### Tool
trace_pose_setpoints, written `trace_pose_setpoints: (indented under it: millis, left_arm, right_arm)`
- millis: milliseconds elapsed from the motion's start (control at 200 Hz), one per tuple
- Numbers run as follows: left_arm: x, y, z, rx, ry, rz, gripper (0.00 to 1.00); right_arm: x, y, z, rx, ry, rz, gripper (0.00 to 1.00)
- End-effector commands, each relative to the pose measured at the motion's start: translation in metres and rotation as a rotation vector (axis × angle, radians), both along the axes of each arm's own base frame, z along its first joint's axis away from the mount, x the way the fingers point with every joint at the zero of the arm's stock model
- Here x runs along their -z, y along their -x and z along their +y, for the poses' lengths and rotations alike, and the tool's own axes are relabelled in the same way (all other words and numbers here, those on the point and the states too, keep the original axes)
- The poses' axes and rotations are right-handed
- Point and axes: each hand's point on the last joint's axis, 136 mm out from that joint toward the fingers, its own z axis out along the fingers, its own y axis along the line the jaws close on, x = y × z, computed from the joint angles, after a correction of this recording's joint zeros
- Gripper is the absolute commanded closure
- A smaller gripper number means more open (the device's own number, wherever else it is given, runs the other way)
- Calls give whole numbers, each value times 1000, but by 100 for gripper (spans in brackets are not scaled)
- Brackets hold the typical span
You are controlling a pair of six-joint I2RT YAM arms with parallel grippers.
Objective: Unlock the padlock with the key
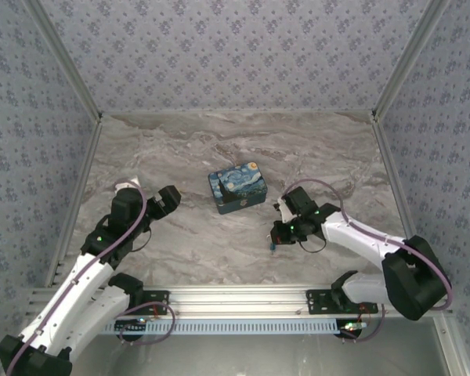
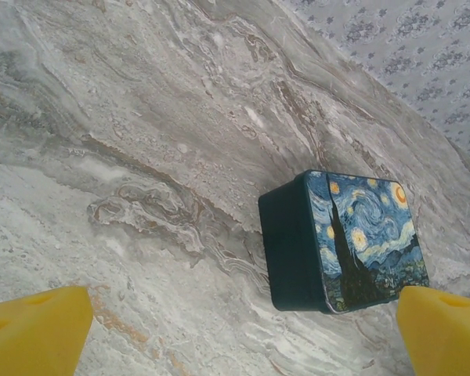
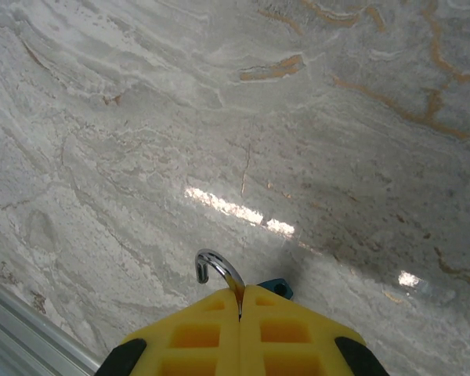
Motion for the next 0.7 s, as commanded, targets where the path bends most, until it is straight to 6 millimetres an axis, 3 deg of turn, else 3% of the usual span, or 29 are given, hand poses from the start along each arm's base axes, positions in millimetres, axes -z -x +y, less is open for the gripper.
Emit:
trace_pose_setpoints:
  millis: [0,700]
  left_arm:
    - [-1,-1,6,-20,-29,3,1]
    - [2,-4,6,-21,-44,14,1]
  right_arm:
    - [-5,-7,7,-21,-4,-28,97]
    - [20,-10,15,-42,-2,25,97]
